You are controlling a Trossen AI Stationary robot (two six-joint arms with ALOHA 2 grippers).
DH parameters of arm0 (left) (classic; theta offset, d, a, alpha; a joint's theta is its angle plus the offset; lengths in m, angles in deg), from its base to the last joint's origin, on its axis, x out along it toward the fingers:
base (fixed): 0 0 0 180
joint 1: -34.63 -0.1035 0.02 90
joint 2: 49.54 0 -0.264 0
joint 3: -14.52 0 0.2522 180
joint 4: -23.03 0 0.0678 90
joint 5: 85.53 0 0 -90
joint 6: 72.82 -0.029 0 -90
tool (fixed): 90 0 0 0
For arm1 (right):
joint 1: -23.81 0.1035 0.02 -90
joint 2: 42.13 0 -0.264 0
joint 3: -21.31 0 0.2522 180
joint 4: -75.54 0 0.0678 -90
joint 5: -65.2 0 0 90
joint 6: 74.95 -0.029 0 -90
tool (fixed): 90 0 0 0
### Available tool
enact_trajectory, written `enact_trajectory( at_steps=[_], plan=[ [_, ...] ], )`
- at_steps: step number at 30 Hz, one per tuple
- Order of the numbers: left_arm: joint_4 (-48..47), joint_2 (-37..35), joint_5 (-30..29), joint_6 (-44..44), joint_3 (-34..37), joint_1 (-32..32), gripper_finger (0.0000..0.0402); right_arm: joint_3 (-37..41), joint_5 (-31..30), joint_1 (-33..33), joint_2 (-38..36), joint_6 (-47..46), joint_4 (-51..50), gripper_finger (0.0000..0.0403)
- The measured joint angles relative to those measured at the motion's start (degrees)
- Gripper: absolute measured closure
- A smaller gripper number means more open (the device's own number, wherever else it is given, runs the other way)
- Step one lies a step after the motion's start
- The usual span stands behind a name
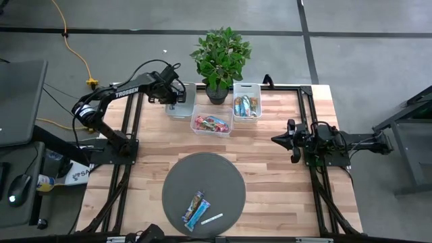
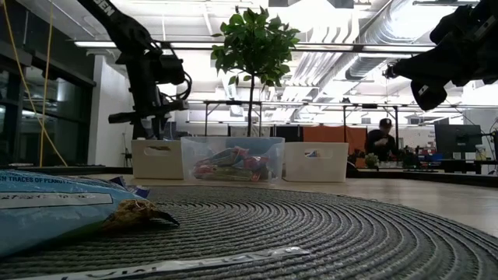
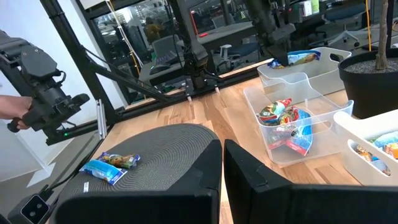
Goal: Pick and place Granola Bars by type
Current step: Put the blue granola bar into the gray bin, then put the top blue granola bar into the gray bin
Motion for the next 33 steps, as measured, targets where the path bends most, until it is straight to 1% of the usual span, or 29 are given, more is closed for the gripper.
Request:
enact_trajectory(
  at_steps=[4,10,12,14,18,22,27,30,33],
  plan=[
    [0.1,0.0,0.0,-0.4,0.0,0.0,0.0332,0.0,0.0,0.0,0.0,0.0,0.0,0.0402],
    [1.4,0.0,1.9,-2.5,0.0,0.0,0.0272,0.0,0.0,0.0,0.0,0.0,0.0,0.0402],
    [1.9,0.0,3.7,-3.9,0.0,0.0,0.0252,0.0,0.0,0.0,0.0,0.0,0.0,0.0402],
    [2.7,-0.2,7.4,-6.4,0.0,0.0,0.0236,0.0,0.0,0.0,0.0,0.0,0.0,0.0402],
    [2.3,-2.3,12.9,-9.3,-0.6,0.0,0.0219,0.0,0.0,0.0,0.0,0.0,0.0,0.0402],
    [1.8,-7.7,15.9,-8.8,-0.7,0.0,0.0219,0.0,0.0,0.0,0.0,0.0,0.0,0.0402],
    [-2.9,-18.0,18.1,-8.6,-0.8,0.2,0.0220,0.0,0.0,0.0,0.0,0.0,0.0,0.0402],
    [-6.1,-24.5,18.2,-7.3,-0.8,2.6,0.0221,0.0,0.0,0.0,0.0,0.0,0.0,0.0402],
    [-8.7,-30.7,17.1,-4.2,-0.8,7.4,0.0221,0.0,0.0,0.0,0.0,0.0,0.0,0.0402]
  ],
)
